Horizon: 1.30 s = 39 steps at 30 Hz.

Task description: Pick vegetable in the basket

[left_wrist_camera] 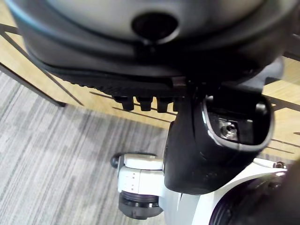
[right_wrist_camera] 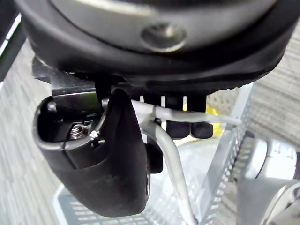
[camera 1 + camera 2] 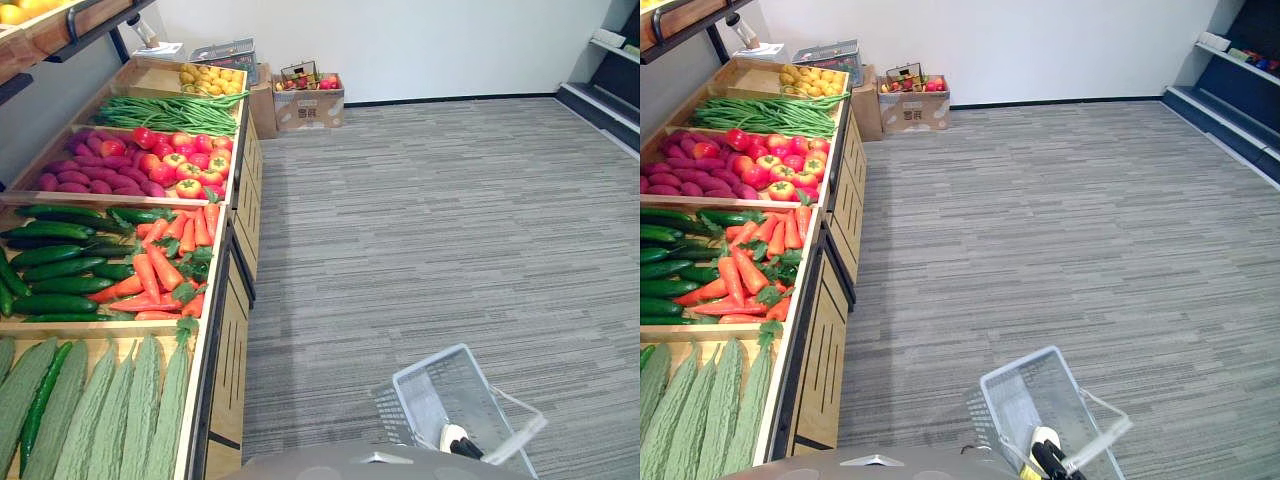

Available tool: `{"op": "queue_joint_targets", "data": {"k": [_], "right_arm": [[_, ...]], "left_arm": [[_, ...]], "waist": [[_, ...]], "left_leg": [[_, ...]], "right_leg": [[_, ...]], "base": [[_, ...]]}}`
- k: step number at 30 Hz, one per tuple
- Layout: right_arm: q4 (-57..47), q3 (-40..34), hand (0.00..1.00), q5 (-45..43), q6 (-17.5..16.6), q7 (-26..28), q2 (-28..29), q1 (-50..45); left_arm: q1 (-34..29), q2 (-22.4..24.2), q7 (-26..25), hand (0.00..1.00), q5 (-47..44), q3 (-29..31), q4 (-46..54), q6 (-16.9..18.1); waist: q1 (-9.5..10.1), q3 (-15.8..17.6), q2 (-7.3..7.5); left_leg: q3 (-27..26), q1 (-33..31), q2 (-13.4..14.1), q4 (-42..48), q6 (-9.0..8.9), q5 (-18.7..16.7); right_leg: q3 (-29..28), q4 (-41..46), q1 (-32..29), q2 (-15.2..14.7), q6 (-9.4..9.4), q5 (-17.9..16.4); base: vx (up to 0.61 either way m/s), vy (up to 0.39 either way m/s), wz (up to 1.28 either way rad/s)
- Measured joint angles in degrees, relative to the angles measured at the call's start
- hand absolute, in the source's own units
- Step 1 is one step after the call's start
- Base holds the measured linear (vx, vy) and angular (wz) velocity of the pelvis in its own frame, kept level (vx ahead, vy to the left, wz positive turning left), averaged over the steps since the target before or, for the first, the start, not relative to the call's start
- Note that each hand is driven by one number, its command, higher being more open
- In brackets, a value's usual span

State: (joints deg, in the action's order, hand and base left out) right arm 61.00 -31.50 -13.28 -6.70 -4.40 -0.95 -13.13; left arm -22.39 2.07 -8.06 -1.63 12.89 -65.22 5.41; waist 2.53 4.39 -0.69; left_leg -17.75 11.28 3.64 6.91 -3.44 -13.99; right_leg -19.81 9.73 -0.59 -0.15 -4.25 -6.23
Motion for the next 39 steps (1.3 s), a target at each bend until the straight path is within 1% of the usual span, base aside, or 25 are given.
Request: {"op": "queue_joint_targets", "data": {"k": [5,8,12,13,14,15,16,17,19,21,22,24,25,26,28,29,31,32,33,34,35,36,37,38,39], "right_arm": [[-0.7,-1.7,0.0,0.1,0.3,-0.1,0.6,-1.7],[-1.6,-1.7,0.0,0.6,0.8,-0.1,1.5,-1.7],[-2.3,-1.2,0.0,0.7,0.8,-0.1,1.8,-1.6],[-2.3,-0.9,0.0,0.7,0.9,0.0,2.1,-1.5],[-2.3,-1.1,0.0,0.6,0.9,-0.1,2.4,-1.4],[-2.3,-1.7,0.0,0.4,0.8,-0.2,3.1,-1.1],[-2.3,-1.7,0.0,-0.1,0.8,-0.3,3.3,-1.1],[-2.3,-1.7,0.0,-0.8,0.6,-0.5,3.7,-1.3],[-2.2,-0.8,0.0,-0.4,0.9,-0.8,2.9,-2.1],[-2.1,-0.6,0.0,0.5,0.9,-0.6,2.4,-2.0],[-1.9,-1.0,0.0,0.7,0.9,-0.6,2.2,-2.1],[0.3,-2.1,0.0,0.6,1.2,-0.5,2.1,-1.6],[0.7,-2.2,0.0,0.6,1.3,-0.5,2.0,-1.5],[1.5,-2.0,0.0,0.6,1.4,-0.6,1.8,-1.2],[1.6,-1.0,0.0,0.6,1.4,-0.6,1.7,-1.0],[1.6,0.0,0.0,0.6,1.4,-0.7,1.6,-1.0],[1.6,1.4,0.0,0.6,1.3,-0.6,1.2,-1.0],[1.1,2.4,0.0,0.6,1.3,-0.5,1.0,-0.9],[0.7,3.2,0.0,0.6,1.3,-0.5,0.7,-0.8],[0.6,4.3,0.0,0.6,1.3,-0.6,0.1,0.5],[0.7,4.8,0.0,0.6,1.3,-0.8,-0.3,1.0],[0.8,5.1,0.0,0.6,1.3,-0.9,-0.5,1.4],[1.2,5.1,0.0,0.7,1.3,-0.9,-0.4,2.6],[1.5,5.1,0.0,0.7,1.3,-0.9,-0.5,2.9],[1.7,5.1,0.0,0.7,1.2,-0.9,-0.7,2.9]], "left_arm": [[0.0,-0.1,-0.2,1.0,-0.1,-0.1,-0.1,0.0],[0.0,-0.1,-1.0,1.0,0.0,0.2,-0.3,-0.1],[0.0,0.3,-1.8,1.0,-0.1,1.6,-1.0,-0.1],[0.1,-0.3,-1.8,1.0,0.0,1.7,-1.4,-0.1],[0.3,-0.9,-1.8,1.0,0.1,1.6,-1.5,-0.1],[0.4,-2.2,-1.7,1.0,0.3,1.5,-1.8,-0.1],[0.4,-3.1,-1.7,1.0,0.3,1.5,-1.9,-0.2],[0.4,-4.9,-1.7,1.0,0.3,1.5,-1.9,-0.2],[0.8,-6.0,-1.7,1.0,1.6,1.3,-1.9,-0.5],[0.9,-6.3,-1.7,1.0,1.9,1.8,-2.0,-0.6],[0.9,-6.2,-1.7,1.0,1.9,2.0,-2.0,-0.6],[0.9,-6.1,-1.7,1.0,1.9,3.6,-2.5,-0.6],[0.9,-6.1,-1.7,1.0,1.9,3.7,-2.6,-0.7],[0.9,-6.0,-1.7,1.0,2.0,3.6,-2.7,-0.7],[1.0,-5.9,-1.7,1.0,1.9,3.5,-2.7,-0.7],[1.3,-6.0,-1.7,1.0,1.8,3.1,-2.5,-0.7],[1.5,-6.0,-1.7,1.0,1.7,3.0,-1.5,-0.6],[1.5,-6.2,-1.8,1.0,1.3,3.2,-0.6,-0.5],[1.6,-6.2,-1.8,1.0,1.2,3.1,0.4,-0.5],[1.7,-6.1,-1.8,1.0,1.2,3.1,1.7,-0.4],[1.6,-5.9,-1.8,1.0,1.1,3.1,2.5,-0.3],[1.7,-5.6,-1.9,1.0,-0.1,3.2,3.0,0.1],[1.7,-5.1,-1.9,1.0,-1.1,3.7,3.9,1.0],[1.7,-4.8,-1.9,1.0,-1.9,3.7,4.7,1.4],[1.9,-4.5,-1.9,1.0,-2.5,3.7,5.1,1.7]], "waist": [[-0.4,0.1,0.15],[-1.21,0.9,-0.04],[-1.11,1.0,-0.11],[-1.28,1.6,-0.49],[-1.32,1.7,-0.06],[-1.34,1.7,0.99],[-1.34,1.8,1.63],[-1.45,2.2,3.08],[-2.6,1.4,2.95],[-2.72,1.5,1.65],[-2.78,1.5,1.59],[-2.86,1.3,1.19],[-2.96,1.2,0.87],[-3.04,0.9,0.3],[-3.65,0.2,0.23],[-4.06,0.0,0.22],[-3.88,0.0,0.29],[-3.23,0.2,0.94],[-2.41,0.4,1.42],[-1.89,0.6,1.46],[-1.61,0.7,1.61],[-1.28,1.0,2.22],[-1.09,1.6,3.32],[-1.11,1.9,3.79],[-1.05,1.9,3.82]], "left_leg": [[0.5,1.2,-0.3,1.2,0.36,-0.5],[-0.2,3.4,0.0,0.7,0.36,-0.6],[-2.7,4.9,0.7,-0.9,0.19,-0.3],[-3.4,5.3,1.5,-1.5,0.12,-0.1],[-3.4,5.5,1.6,-1.5,0.24,-0.5],[-3.8,6.0,1.9,-2.0,-0.39,-0.9],[-3.9,6.5,1.9,-2.3,-0.85,-1.1],[-4.2,8.1,2.1,-2.5,-1.88,-1.6],[-4.0,9.5,4.8,-4.1,-3.96,-1.4],[-3.7,9.3,6.8,-6.0,-4.19,-1.0],[-3.5,9.4,7.1,-6.7,-4.17,-0.6],[-3.0,10.5,8.4,-7.0,-5.77,1.0],[-2.8,10.8,9.0,-6.5,-5.89,1.0],[-2.5,10.7,10.1,-4.5,-5.96,1.1],[-0.8,7.6,11.8,2.5,-6.03,1.2],[0.6,4.6,13.1,8.8,-5.9,1.5],[1.7,0.9,15.0,18.7,-5.33,4.0],[1.5,-0.8,15.6,25.0,-5.81,7.8],[1.4,-2.9,16.3,30.7,-6.04,9.7],[0.2,-5.8,17.0,37.5,-6.1,4.3],[-0.9,-7.6,16.9,40.6,-5.92,0.4],[-2.8,-9.5,16.2,42.6,-4.96,-2.6],[-5.6,-12.3,14.7,43.1,-2.9,-5.5],[-7.4,-15.1,13.9,42.1,-1.86,-6.3],[-7.9,-17.0,13.4,40.4,-1.76,-6.3]], "right_leg": [[2.2,9.8,-2.6,0.2,-1.06,-4.5],[7.2,16.3,-4.4,0.5,-1.84,-5.1],[11.5,17.2,-5.7,0.1,-1.81,-5.1],[15.2,19.5,-7.4,-0.7,-0.28,-6.6],[17.2,20.5,-8.3,-1.8,0.52,-7.1],[20.0,21.4,-10.3,-4.0,0.78,-7.3],[20.7,20.9,-11.1,-4.9,0.83,-7.2],[23.0,20.0,-11.5,-7.0,0.29,-5.2],[26.1,20.0,-10.5,-4.5,1.93,-7.4],[28.1,20.6,-11.5,-2.8,3.32,-8.8],[28.7,21.2,-11.9,-2.6,3.2,-9.4],[30.3,24.2,-11.7,-2.2,4.42,-12.3],[30.8,24.1,-11.0,-1.9,4.61,-12.6],[32.3,23.0,-9.5,-1.5,4.67,-12.7],[33.8,19.1,-6.7,-1.0,5.02,-12.5],[34.6,15.7,-4.1,-0.5,5.56,-11.7],[35.2,10.9,0.4,0.3,6.4,-9.9],[35.0,7.6,3.0,0.4,6.63,-9.1],[33.9,5.1,5.4,0.3,6.95,-8.4],[32.2,2.4,8.0,0.2,6.8,-8.2],[31.4,0.8,9.8,-0.2,6.66,-8.1],[30.6,-0.3,11.7,-1.1,6.55,-8.0],[30.3,-1.4,14.0,-2.9,6.35,-7.9],[30.3,-1.7,15.0,-4.0,6.2,-7.8],[30.5,-1.8,15.6,-4.6,6.02,-7.7]], "base": [[0.12,-0.012,0.1],[0.1,-0.015,-0.08],[0.0,-0.022,-0.26],[-0.05,-0.062,-0.25],[-0.07,-0.08,-0.26],[-0.04,-0.053,-0.16],[-0.01,-0.112,-0.22],[0.09,-0.171,-0.15],[0.21,-0.21,0.04],[0.22,-0.159,0.12],[0.25,-0.162,0.21],[0.28,-0.145,0.22],[0.31,-0.133,0.11],[0.38,-0.171,0.07],[0.4,-0.187,0.14],[0.33,-0.145,0.24],[0.28,-0.118,0.05],[0.18,-0.085,-0.27],[0.3,-0.088,-0.43],[0.25,-0.037,-0.4],[0.31,0.036,-0.33],[0.23,0.126,-0.23],[0.21,0.157,-0.12],[0.16,0.147,-0.04],[0.16,0.168,-0.08]]}}
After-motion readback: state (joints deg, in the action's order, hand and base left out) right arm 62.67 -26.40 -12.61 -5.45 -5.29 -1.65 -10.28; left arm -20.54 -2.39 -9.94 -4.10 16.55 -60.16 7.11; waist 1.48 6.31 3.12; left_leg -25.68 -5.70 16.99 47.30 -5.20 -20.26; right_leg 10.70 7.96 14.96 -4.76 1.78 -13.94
